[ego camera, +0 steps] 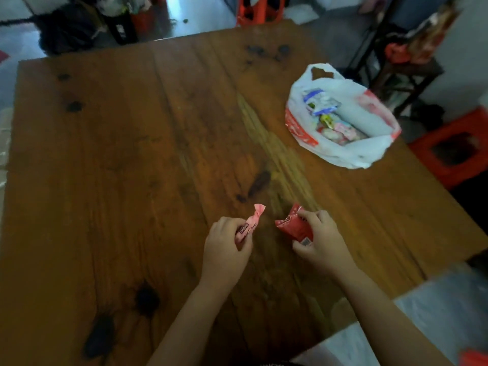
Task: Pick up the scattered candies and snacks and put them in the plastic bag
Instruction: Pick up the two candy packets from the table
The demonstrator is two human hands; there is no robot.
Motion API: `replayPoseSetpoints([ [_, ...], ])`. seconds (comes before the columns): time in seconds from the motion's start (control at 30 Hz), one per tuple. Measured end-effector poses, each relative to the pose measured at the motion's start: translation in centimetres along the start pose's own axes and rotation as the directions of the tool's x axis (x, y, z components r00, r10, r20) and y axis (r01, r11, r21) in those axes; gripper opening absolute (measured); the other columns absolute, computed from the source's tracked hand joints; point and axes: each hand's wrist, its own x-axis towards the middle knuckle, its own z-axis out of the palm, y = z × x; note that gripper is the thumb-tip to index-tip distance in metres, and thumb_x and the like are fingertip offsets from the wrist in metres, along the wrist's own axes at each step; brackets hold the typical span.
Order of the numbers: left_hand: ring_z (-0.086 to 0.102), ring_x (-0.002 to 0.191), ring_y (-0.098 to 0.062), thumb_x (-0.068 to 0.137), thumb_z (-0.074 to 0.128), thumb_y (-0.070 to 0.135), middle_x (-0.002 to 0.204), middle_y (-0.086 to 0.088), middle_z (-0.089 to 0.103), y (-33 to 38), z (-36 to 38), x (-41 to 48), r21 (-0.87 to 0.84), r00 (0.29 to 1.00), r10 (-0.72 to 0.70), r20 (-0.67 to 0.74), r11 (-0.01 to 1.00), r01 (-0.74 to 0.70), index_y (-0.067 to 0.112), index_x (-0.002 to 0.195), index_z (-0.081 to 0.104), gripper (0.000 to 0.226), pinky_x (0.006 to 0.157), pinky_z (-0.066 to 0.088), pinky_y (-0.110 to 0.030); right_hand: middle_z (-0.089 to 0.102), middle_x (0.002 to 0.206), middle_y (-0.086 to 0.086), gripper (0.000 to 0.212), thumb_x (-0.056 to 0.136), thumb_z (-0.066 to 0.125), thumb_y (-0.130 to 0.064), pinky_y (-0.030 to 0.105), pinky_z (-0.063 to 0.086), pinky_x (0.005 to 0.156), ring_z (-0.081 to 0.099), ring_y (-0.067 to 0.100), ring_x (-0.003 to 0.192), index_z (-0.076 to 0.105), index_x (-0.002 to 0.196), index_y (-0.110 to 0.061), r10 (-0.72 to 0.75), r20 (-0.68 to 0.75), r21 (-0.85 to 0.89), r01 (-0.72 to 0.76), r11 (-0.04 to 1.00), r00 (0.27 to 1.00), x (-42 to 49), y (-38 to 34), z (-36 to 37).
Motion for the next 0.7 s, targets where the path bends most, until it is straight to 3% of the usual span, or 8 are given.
replayPoseSetpoints([
  [0.2,0.051,0.079,-0.007,0.079,0.066,0.013,0.085,0.009,0.053,5.6,4.2,-1.8,0.000,0.984,0.120,0.129,0.993,-0.121,0.015,0.091,0.062,0.013,0.066,0.040,-0.014,0.040,0.108,-0.001,0.062,0.073,0.068,-0.032,0.027,0.040,0.085,0.042,0.014,0.100,0.038,0.127,-0.024,0.131,-0.120,0.095,-0.120,0.988,0.984,-6.3,5.5,-3.7],
  [0.33,0.055,0.079,-0.011,0.079,0.067,0.014,0.086,0.006,0.055,10.5,8.9,-3.3,0.006,0.963,0.193,0.190,0.980,-0.198,0.013,0.094,0.062,0.016,0.066,0.049,-0.021,0.040,0.109,-0.003,0.063,0.072,0.068,-0.034,0.026,0.041,0.082,0.043,0.014,0.099,0.039,0.127,-0.026,0.218,-0.217,0.142,-0.190,0.971,0.951,-10.8,10.9,-7.2],
  [0.47,0.056,0.079,-0.012,0.079,0.067,0.016,0.091,0.002,0.058,16.6,15.2,-5.9,-0.006,0.920,0.296,0.257,0.952,-0.305,0.012,0.098,0.062,0.020,0.066,0.049,-0.020,0.044,0.106,0.000,0.061,0.068,0.072,-0.028,0.027,0.041,0.077,0.047,0.018,0.096,0.046,0.123,-0.020,0.298,-0.330,0.197,-0.243,0.950,0.896,-16.1,17.4,-10.5],
  [0.7,0.055,0.076,-0.009,0.078,0.069,0.014,0.087,0.007,0.054,26.8,26.0,-9.0,-0.076,0.833,0.419,0.360,0.904,-0.422,0.012,0.097,0.060,0.021,0.063,0.050,-0.021,0.047,0.113,0.007,0.060,0.068,0.072,-0.024,0.028,0.042,0.078,0.049,0.024,0.099,0.047,0.123,-0.017,0.502,-0.372,0.289,-0.417,0.862,0.781,-24.4,28.8,-14.7],
])
